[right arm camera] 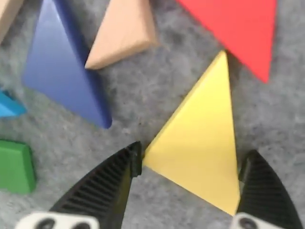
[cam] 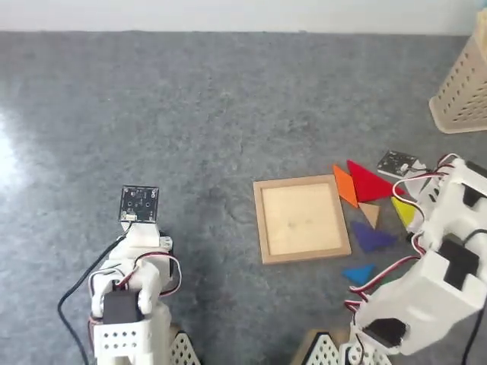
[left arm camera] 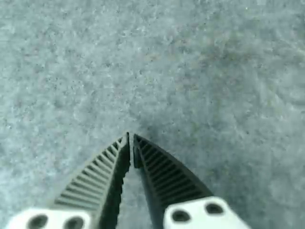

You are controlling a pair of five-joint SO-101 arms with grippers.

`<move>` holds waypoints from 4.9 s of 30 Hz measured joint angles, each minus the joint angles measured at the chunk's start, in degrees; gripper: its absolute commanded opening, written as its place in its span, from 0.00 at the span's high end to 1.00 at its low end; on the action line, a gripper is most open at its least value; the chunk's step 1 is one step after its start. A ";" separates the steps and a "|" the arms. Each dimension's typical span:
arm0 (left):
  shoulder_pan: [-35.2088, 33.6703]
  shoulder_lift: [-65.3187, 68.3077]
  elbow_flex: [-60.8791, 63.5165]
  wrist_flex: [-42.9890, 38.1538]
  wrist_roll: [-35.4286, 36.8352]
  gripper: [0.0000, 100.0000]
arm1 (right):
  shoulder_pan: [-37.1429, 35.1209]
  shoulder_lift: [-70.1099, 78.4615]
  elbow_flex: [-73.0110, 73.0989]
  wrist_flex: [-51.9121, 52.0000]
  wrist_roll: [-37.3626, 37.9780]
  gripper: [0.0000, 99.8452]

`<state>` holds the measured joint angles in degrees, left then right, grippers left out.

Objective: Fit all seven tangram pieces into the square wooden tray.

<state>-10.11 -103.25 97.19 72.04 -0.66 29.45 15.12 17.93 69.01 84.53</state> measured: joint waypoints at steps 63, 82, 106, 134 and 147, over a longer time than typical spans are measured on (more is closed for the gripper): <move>-0.09 0.00 0.00 0.00 0.00 0.99 | 2.02 0.00 -1.23 1.85 -16.44 0.72; -0.09 0.00 0.00 0.00 0.00 0.99 | -8.62 -0.44 -1.05 5.89 -61.80 0.67; -0.09 0.00 0.00 0.00 0.00 0.99 | -9.32 5.45 -5.19 0.79 -72.44 0.80; -0.09 0.00 0.00 0.00 0.00 0.99 | -4.48 5.71 -21.63 16.70 -65.14 0.80; 0.00 0.00 0.00 0.00 0.00 0.99 | -26.11 -26.99 -2.11 18.11 -61.80 0.80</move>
<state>-10.11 -103.25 97.19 72.04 -0.66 3.34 -11.87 15.82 87.12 22.73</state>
